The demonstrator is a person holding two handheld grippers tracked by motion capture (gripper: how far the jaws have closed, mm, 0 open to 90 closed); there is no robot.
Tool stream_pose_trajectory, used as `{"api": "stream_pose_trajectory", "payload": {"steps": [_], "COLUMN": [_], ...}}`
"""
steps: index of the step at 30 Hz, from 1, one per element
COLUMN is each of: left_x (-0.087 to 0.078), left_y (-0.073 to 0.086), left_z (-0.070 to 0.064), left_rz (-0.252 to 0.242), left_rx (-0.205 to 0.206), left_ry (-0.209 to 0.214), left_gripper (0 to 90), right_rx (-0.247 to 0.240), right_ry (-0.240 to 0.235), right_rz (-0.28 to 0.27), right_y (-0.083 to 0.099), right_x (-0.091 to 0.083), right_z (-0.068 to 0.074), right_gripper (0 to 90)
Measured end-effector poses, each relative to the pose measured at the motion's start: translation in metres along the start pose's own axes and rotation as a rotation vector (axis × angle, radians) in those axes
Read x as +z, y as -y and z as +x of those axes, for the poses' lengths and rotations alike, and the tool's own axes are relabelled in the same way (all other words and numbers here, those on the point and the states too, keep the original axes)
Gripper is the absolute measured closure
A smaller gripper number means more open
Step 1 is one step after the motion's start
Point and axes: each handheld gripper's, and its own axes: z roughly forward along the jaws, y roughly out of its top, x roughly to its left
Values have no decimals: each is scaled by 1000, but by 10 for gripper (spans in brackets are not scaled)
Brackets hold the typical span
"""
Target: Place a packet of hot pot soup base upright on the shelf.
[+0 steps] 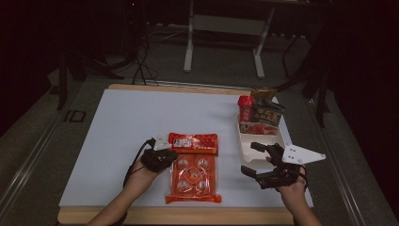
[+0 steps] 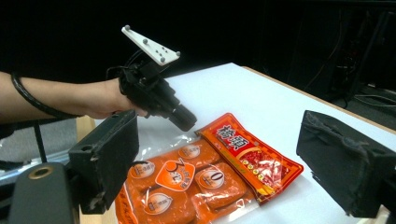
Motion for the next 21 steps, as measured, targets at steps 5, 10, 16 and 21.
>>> {"api": "stream_pose_trajectory", "payload": {"steps": [5, 10, 16, 21], "left_x": [0, 3, 13, 23], "left_y": [-5, -11, -15, -15], "left_z": [10, 22, 41, 56], "left_rz": [-39, -69, -67, -72], "left_rx": [-37, -76, -90, -108], "left_ry": [29, 20, -4, -2], "left_gripper": [557, 378, 304, 312], "right_rx": [-14, -29, -52, -58], "right_ry": [28, 25, 9, -1], "right_rz": [6, 12, 49, 52], "right_y": [0, -1, -1, -1], "right_x": [0, 2, 6, 7], "right_z": [2, 5, 10, 11], "right_gripper": [120, 109, 110, 110]}}
